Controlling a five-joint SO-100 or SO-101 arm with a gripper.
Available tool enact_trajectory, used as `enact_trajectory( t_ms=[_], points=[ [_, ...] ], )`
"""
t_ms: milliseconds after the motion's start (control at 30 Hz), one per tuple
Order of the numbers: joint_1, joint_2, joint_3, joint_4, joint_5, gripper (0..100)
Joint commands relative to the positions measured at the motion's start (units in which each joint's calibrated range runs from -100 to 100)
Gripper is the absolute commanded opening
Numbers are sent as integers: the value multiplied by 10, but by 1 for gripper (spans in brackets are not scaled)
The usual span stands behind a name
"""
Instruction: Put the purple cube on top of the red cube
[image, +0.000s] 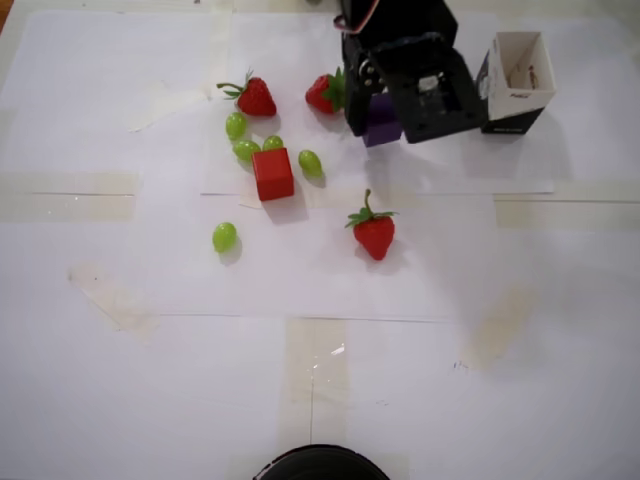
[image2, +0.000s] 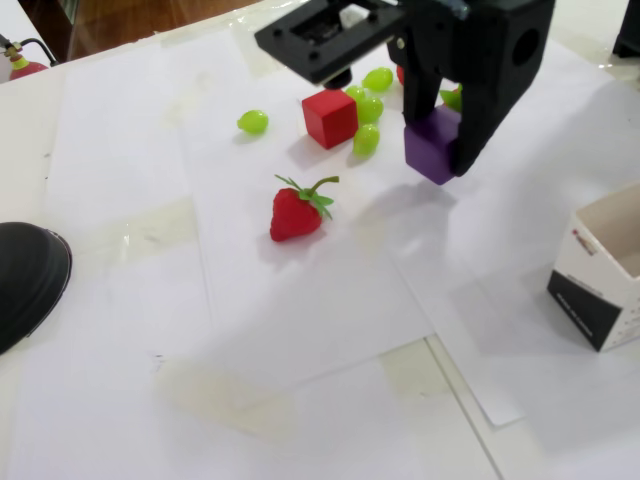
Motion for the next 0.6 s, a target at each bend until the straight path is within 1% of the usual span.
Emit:
enact_trajectory(
  t_ms=[0,400,567],
  points=[
    [18,0,-103,49,21,9],
    [86,49,-294,161,59,10],
    [113,73,-354,178,73,10]
  ],
)
